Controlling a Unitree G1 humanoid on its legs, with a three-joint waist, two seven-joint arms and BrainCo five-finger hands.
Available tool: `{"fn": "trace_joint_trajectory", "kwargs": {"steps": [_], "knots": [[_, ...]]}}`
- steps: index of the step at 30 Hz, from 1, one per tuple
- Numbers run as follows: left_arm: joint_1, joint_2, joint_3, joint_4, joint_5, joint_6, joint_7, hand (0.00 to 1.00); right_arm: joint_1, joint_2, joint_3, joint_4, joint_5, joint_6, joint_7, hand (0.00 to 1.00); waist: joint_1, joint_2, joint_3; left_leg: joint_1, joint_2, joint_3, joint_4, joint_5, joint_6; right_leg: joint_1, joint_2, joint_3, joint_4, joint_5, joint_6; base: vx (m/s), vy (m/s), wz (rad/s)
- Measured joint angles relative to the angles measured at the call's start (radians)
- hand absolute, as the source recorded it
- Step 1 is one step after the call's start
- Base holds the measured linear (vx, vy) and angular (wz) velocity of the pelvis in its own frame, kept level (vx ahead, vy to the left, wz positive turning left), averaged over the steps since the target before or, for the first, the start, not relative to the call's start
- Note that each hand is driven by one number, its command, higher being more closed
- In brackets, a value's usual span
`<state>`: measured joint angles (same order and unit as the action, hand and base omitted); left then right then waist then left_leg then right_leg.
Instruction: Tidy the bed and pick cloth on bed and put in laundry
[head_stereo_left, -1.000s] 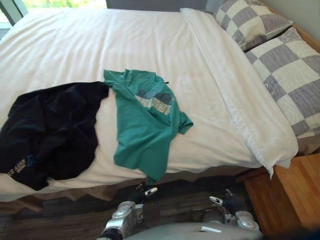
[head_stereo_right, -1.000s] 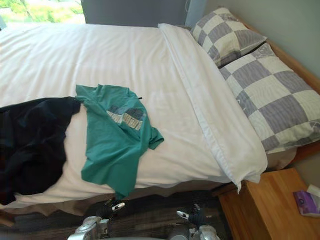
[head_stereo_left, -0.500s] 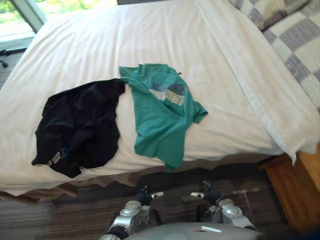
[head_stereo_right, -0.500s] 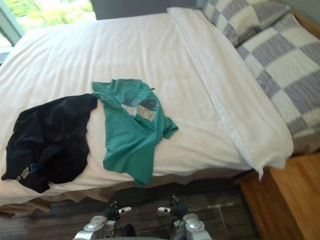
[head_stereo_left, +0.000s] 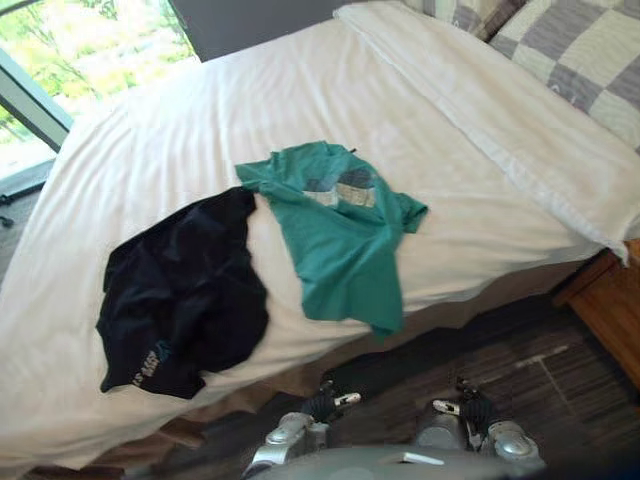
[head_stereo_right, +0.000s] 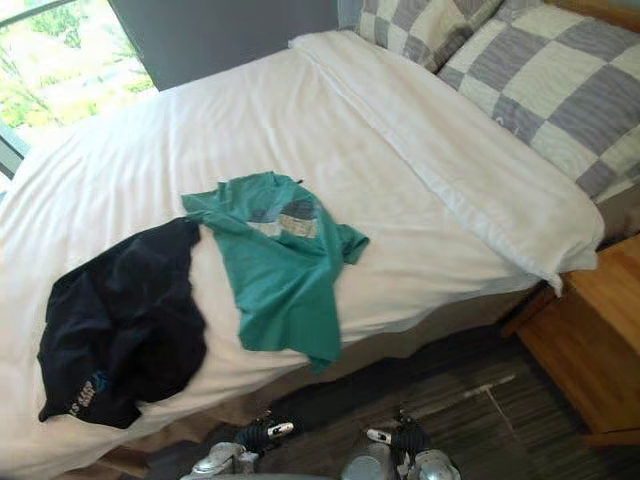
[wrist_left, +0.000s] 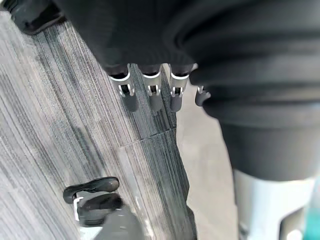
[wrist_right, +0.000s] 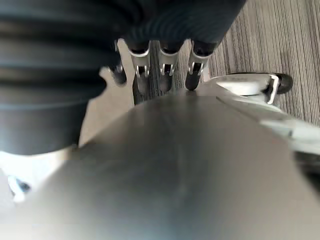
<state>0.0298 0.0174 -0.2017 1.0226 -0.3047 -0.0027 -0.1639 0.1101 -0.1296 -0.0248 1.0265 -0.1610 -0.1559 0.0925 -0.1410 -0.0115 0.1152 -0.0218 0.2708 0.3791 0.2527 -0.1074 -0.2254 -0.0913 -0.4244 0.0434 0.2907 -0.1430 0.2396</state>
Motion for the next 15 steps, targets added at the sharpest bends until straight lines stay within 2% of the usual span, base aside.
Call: {"fn": "trace_joint_trajectory", "kwargs": {"steps": [1,2,3,4,5,6,7,8,9,10,11,12,13,15], "knots": [[-0.003,0.022,0.000,0.012,0.000,0.008,0.018,0.00,-0.008,-0.004,0.005,0.019,0.004,-0.001,-0.008,0.00,0.015,-0.012,-0.016,0.005,-0.008,0.019,-0.024,0.003,0.014,0.008,0.005,-0.034,-0.067,0.114,-0.054,0.18,0.702,-0.20],[-0.007,0.065,-0.001,0.023,-0.002,0.018,0.032,0.00,-0.002,-0.004,0.042,0.018,0.029,-0.014,-0.004,0.00,0.020,-0.008,-0.019,0.012,-0.001,0.032,-0.073,0.019,0.041,0.006,0.046,-0.149,-0.079,0.169,-0.123,0.13,0.389,-0.22],[-0.006,0.074,-0.002,0.023,-0.006,0.019,0.038,0.00,-0.002,-0.006,0.051,0.018,0.032,-0.019,-0.003,0.00,0.021,-0.008,-0.020,0.015,-0.005,0.033,-0.085,0.026,0.051,0.007,0.059,-0.169,-0.077,0.163,-0.120,0.21,0.462,0.04],[-0.003,0.103,-0.002,0.023,-0.028,0.019,0.053,0.00,-0.004,-0.011,0.071,0.018,0.031,-0.034,0.004,0.00,0.021,-0.006,-0.020,0.020,-0.019,0.030,-0.147,0.057,0.084,0.011,0.130,-0.205,-0.067,0.123,-0.103,0.20,0.369,0.34],[-0.003,0.119,-0.001,0.023,-0.029,0.019,0.060,0.00,-0.007,-0.014,0.081,0.017,0.032,-0.041,0.003,0.00,0.021,-0.003,-0.019,0.018,-0.041,0.016,-0.193,0.078,0.107,0.016,0.213,-0.196,-0.067,0.080,-0.092,0.19,0.334,0.45],[-0.001,0.121,0.000,0.024,-0.027,0.019,0.061,0.00,-0.009,-0.017,0.087,0.017,0.034,-0.044,0.002,0.00,0.021,0.000,-0.018,0.018,-0.054,0.006,-0.210,0.086,0.118,0.022,0.245,-0.201,-0.075,0.051,-0.096,0.12,0.209,0.63],[0.002,0.118,0.002,0.025,-0.016,0.018,0.061,0.00,-0.011,-0.026,0.105,0.017,0.045,-0.050,-0.002,0.00,0.023,0.006,-0.018,0.011,-0.085,-0.018,-0.227,0.097,0.134,0.052,0.286,-0.209,-0.119,0.007,-0.120,0.10,0.163,0.67],[0.006,0.104,0.008,0.025,0.002,0.014,0.062,0.00,-0.013,-0.034,0.119,0.018,0.068,-0.052,-0.002,0.00,0.026,0.008,-0.021,0.010,-0.124,-0.043,-0.239,0.104,0.145,0.084,0.278,-0.219,-0.165,-0.004,-0.134,0.09,0.154,0.71],[0.009,0.097,0.009,0.025,0.008,0.010,0.062,0.00,-0.016,-0.041,0.121,0.022,0.077,-0.055,0.000,0.00,0.027,0.013,-0.022,0.009,-0.142,-0.059,-0.249,0.107,0.149,0.092,0.275,-0.209,-0.173,-0.004,-0.134,0.08,0.139,0.82],[0.016,0.088,0.010,0.025,0.019,-0.003,0.063,0.00,-0.018,-0.052,0.120,0.024,0.083,-0.067,0.005,0.00,0.026,0.033,-0.024,0.011,-0.156,-0.091,-0.277,0.123,0.161,0.100,0.272,-0.194,-0.167,-0.005,-0.136,0.08,0.096,0.97],[0.029,0.089,0.012,0.024,0.024,-0.022,0.062,0.00,-0.018,-0.055,0.120,0.031,0.104,-0.073,0.004,0.00,0.028,0.037,-0.027,0.012,-0.162,-0.126,-0.295,0.142,0.164,0.109,0.274,-0.180,-0.156,-0.019,-0.155,0.07,0.061,1.01],[0.033,0.093,0.015,0.024,0.026,-0.030,0.062,0.00,-0.015,-0.054,0.121,0.035,0.118,-0.079,0.003,0.00,0.030,0.035,-0.028,0.012,-0.165,-0.143,-0.304,0.150,0.164,0.111,0.275,-0.166,-0.151,-0.034,-0.167,0.03,-0.009,0.94],[0.037,0.104,0.017,0.024,0.045,-0.041,0.062,0.00,-0.011,-0.048,0.124,0.046,0.148,-0.095,0.004,0.00,0.038,0.022,-0.036,0.017,-0.171,-0.167,-0.334,0.168,0.157,0.116,0.276,-0.151,-0.151,-0.069,-0.167,-0.01,-0.039,0.62],[0.042,0.110,0.049,0.029,0.064,-0.049,0.062,0.00,-0.019,-0.046,0.139,0.067,0.196,-0.110,0.012,0.00,0.058,0.009,-0.036,0.023,-0.164,-0.177,-0.352,0.192,0.149,0.124,0.283,-0.161,-0.144,-0.082,-0.146,-0.04,-0.091,0.40]]}}
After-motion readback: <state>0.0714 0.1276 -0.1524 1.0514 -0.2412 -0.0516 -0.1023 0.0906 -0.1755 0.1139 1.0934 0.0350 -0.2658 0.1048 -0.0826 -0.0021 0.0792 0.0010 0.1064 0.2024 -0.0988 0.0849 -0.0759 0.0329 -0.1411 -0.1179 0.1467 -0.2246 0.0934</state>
